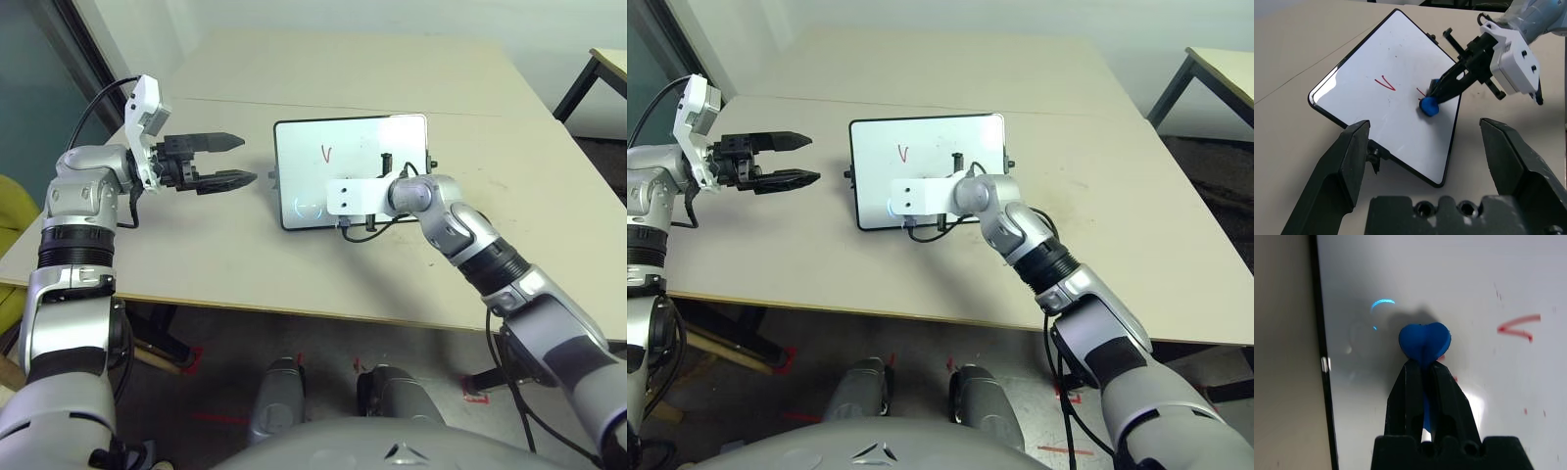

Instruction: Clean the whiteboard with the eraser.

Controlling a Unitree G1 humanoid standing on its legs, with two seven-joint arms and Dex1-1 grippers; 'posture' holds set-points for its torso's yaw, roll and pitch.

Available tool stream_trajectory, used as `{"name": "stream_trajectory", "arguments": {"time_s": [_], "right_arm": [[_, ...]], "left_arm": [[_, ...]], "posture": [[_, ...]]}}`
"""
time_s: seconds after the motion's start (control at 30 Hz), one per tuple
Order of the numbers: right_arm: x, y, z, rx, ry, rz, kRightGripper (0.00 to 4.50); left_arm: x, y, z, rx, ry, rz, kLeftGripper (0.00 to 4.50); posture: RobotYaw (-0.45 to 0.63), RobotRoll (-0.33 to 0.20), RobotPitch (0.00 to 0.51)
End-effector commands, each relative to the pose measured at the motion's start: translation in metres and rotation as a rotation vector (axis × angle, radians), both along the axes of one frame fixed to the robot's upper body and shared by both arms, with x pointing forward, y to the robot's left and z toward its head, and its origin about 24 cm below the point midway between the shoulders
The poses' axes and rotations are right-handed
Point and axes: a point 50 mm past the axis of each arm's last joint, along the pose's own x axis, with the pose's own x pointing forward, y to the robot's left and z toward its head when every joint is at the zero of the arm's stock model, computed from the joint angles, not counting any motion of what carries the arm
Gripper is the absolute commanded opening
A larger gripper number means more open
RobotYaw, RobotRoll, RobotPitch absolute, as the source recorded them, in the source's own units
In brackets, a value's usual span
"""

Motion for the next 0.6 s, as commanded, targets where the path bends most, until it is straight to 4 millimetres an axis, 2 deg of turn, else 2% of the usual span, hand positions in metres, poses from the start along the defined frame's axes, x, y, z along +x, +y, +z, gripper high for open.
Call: {"name": "stream_trajectory", "arguments": {"time_s": [0.03, 0.17, 0.6], "right_arm": [[0.002, 0.006, 0.001, -0.018, -0.011, 0.014, 0.02], [0.004, 0.002, -0.002, -0.027, -0.006, 0.002, 0.02], [0.013, -0.046, -0.003, -0.068, -0.003, -0.120, 0.02]], "left_arm": [[-0.001, -0.003, 0.000, 0.015, -0.002, -0.012, 4.50], [-0.002, -0.003, 0.000, 0.015, 0.002, -0.015, 4.50], [0.002, -0.006, 0.001, 0.018, 0.004, -0.025, 4.50]], "posture": [[0.23, 0.000, 0.000], [0.23, 0.000, 0.000], [0.20, 0.000, 0.000]]}}
